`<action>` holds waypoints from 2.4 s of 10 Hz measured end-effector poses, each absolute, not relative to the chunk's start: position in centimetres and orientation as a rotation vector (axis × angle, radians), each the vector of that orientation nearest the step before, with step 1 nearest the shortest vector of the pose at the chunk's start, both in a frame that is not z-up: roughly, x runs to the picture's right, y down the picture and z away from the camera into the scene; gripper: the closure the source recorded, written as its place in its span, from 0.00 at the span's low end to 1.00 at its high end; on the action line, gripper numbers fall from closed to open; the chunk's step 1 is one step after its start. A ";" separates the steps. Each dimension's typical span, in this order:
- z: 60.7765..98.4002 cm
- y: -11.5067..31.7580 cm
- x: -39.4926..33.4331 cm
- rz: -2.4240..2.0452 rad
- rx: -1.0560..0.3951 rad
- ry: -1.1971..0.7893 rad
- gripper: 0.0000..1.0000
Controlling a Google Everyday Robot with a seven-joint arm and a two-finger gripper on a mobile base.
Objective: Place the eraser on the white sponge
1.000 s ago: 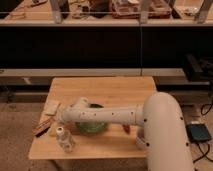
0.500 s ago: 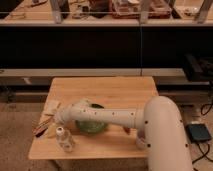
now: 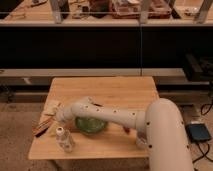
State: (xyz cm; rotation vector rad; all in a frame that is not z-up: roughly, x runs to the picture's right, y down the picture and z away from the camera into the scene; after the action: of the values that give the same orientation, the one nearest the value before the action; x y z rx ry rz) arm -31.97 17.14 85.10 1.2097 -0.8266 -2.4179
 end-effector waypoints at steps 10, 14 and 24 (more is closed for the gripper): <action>83.3 18.2 -32.1 -2.484 1.194 -0.956 0.20; 84.0 19.5 -32.1 -2.494 1.184 -1.007 0.20; 86.3 19.5 -32.0 -2.465 1.147 -1.019 0.76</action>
State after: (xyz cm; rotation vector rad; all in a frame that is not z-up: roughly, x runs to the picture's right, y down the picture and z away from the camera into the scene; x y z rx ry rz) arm -31.96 19.52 86.31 1.1469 -1.0186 -2.4649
